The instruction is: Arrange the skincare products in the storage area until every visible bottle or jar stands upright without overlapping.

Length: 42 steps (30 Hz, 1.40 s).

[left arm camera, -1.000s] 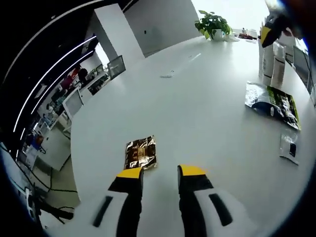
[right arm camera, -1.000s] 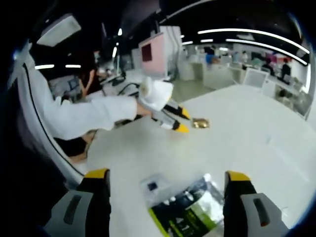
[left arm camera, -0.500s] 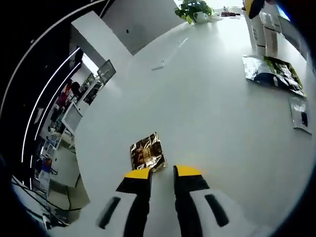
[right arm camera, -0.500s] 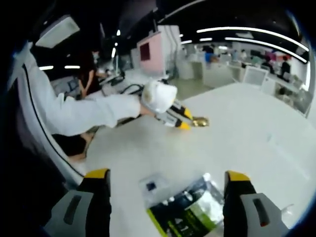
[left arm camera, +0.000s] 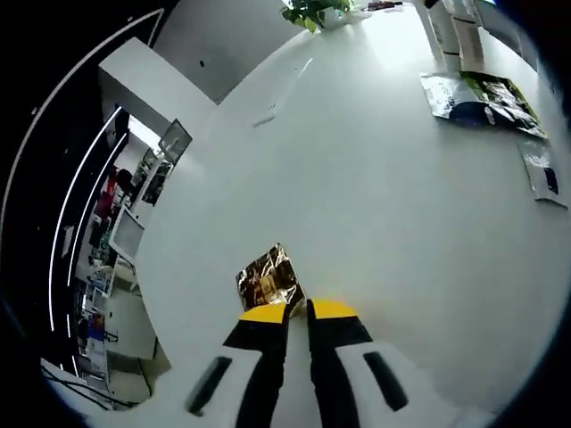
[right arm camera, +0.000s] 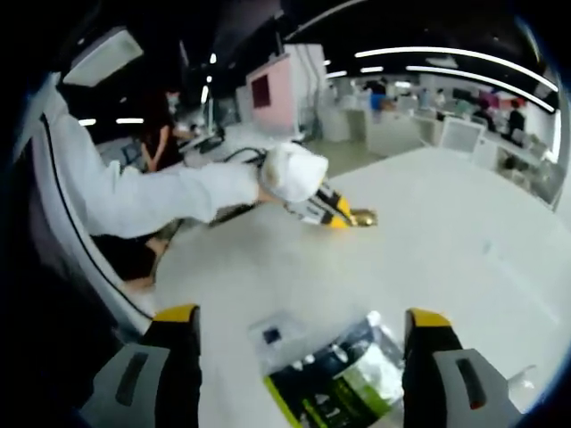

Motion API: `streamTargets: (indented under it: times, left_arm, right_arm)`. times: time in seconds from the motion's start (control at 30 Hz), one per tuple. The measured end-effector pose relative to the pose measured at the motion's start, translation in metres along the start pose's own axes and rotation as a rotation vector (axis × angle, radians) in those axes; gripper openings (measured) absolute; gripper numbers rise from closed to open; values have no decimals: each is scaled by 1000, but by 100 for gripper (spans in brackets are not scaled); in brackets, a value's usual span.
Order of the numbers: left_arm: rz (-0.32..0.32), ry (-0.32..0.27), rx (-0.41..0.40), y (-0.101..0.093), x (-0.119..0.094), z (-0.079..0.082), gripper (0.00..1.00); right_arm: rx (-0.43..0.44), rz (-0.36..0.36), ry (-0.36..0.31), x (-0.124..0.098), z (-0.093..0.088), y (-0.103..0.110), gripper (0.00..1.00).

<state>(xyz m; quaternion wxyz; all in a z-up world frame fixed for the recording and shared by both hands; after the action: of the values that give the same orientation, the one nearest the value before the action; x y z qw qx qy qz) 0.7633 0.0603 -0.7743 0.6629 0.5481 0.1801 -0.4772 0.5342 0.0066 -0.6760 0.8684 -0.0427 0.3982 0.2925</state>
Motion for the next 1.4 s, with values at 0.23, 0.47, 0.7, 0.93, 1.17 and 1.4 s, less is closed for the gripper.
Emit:
streamTargets:
  times: [0.23,0.47,0.7,0.93,1.17,1.4]
  left_arm:
    - [16,10,51,0,2,2,8]
    - [39,24,99,2,4,0,6]
    - [47,12,79,4,0,3,6]
    - [55,35,146,3,-2,-1,15]
    - [49,52,242,2,0,-2,14]
    - [56,85,339,6,4,-1,15]
  right_arm:
    - [-5,2,3,0,0,0,94]
    - [-12,6,-2,0,3,1,94]
    - [-13,6,-7,0,4,2,94]
    - [-8,8,-4,1,1,3,93]
    - [-6,12,-7,0,1,3,93]
    - [-3,9,-3,0,0,1,93]
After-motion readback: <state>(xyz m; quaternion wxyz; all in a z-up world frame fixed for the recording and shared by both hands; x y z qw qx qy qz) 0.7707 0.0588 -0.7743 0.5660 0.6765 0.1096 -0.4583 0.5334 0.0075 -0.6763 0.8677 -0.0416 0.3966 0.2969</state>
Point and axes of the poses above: the point that each gripper's makers call its tool centre point, and the gripper's own axes: x roughly forward along the fingers, y roughly to its left, z roughly out of its top, the point moved 1 cm from there along -x, roughly backward along the fingers, and after that the axes turned 9 degrees about y, right-handed, at the moved point
